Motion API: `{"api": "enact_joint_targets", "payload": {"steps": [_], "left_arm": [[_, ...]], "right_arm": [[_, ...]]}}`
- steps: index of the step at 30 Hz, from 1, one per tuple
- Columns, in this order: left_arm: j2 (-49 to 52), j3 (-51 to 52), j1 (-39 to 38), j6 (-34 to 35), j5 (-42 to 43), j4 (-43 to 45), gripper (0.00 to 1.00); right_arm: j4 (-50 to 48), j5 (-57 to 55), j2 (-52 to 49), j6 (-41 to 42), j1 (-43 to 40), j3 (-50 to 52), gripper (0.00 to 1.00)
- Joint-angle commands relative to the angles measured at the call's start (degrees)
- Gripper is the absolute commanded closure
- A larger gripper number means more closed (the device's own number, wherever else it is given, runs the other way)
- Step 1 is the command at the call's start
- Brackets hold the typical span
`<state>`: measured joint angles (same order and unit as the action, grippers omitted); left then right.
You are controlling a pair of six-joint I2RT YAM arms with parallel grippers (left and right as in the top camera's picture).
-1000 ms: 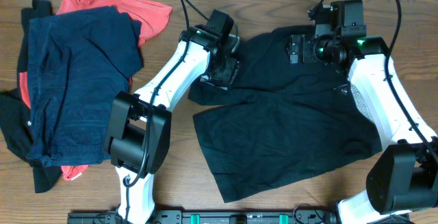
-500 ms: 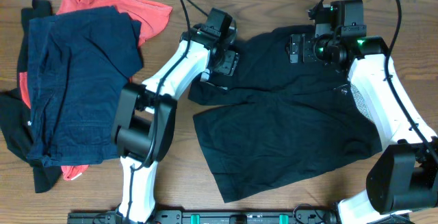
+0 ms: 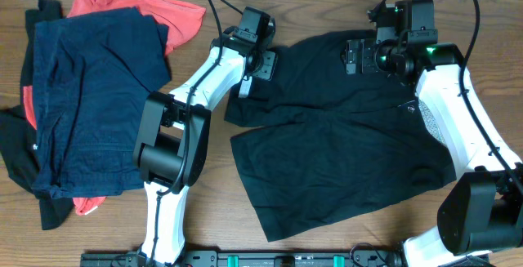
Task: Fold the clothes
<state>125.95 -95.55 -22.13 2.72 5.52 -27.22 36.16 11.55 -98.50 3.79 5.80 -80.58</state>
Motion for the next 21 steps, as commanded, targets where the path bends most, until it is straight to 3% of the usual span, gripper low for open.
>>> {"api": "enact_joint_targets", "payload": {"steps": [1, 21], "left_arm": [[-0.46, -0.9, 0.31, 1.7, -1.05, 0.35, 0.49], [-0.44, -0.24, 1.03, 1.68, -1.14, -2.78, 0.52]], "right_arm": [[-0.15, -0.17, -0.42, -0.92, -0.63, 0.09, 0.01], [-0.2, -0.17, -0.42, -0.92, -0.63, 0.09, 0.01]]}}
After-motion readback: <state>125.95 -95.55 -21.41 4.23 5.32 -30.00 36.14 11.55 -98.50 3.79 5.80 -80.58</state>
